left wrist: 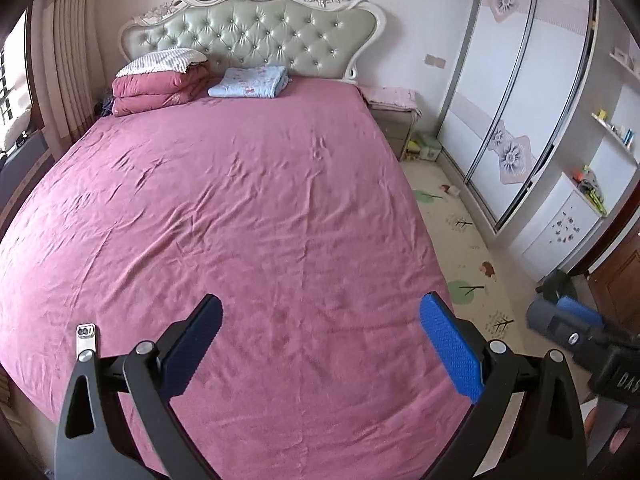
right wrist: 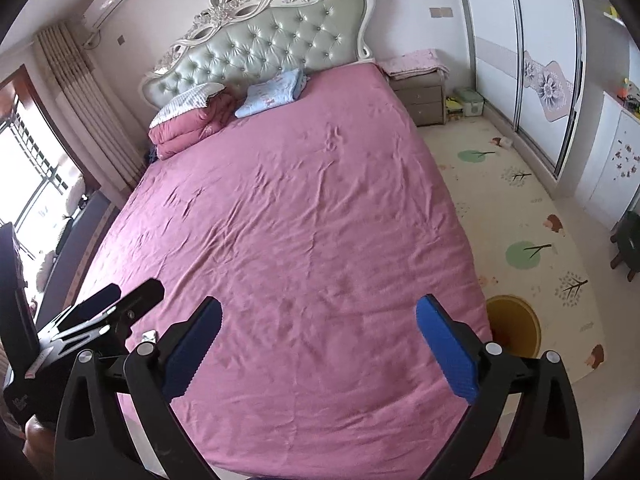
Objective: Collect trash
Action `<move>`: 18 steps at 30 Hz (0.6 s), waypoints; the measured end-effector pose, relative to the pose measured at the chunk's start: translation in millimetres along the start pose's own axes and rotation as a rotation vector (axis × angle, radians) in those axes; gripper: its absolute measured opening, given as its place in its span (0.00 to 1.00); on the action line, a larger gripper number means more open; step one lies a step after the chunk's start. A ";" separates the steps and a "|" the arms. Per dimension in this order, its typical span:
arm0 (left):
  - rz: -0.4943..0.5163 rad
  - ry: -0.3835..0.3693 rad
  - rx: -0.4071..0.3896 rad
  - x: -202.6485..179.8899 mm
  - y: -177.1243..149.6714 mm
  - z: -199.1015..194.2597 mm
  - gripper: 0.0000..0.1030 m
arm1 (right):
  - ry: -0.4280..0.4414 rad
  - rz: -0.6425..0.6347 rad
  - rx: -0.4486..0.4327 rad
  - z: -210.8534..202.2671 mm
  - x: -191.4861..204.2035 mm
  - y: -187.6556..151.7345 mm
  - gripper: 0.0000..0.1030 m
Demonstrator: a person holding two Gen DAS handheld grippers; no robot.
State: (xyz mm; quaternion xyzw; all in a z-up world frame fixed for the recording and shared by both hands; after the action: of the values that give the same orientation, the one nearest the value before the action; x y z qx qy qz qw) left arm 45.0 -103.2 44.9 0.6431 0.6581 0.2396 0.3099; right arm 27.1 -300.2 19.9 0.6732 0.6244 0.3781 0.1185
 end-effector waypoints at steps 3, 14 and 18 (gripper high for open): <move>0.002 0.001 -0.020 3.7 5.6 -8.5 0.96 | 0.021 -0.002 0.009 0.5 8.7 -2.5 0.91; 0.002 0.007 -0.016 12.8 10.3 -11.8 0.96 | 0.022 -0.051 -0.038 -5.8 28.0 4.9 0.91; 0.006 0.020 -0.041 17.2 18.3 -13.2 0.96 | 0.009 -0.051 -0.029 -3.4 25.8 3.4 0.91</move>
State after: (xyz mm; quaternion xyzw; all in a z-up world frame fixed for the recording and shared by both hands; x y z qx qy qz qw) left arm 48.7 -84.0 65.4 0.6362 0.6540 0.2606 0.3157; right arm 25.7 -277.9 33.7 0.6537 0.6363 0.3869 0.1351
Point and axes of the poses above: each gripper's, at about its wrist camera, not at the fingertips, and z roughly the way its jaws point, x to its left, y to its top, the point moved 8 cm from there along z, roughly the way its jaws point, and after that the axes turned 4 degrees about -x, right-handed, at the moved point
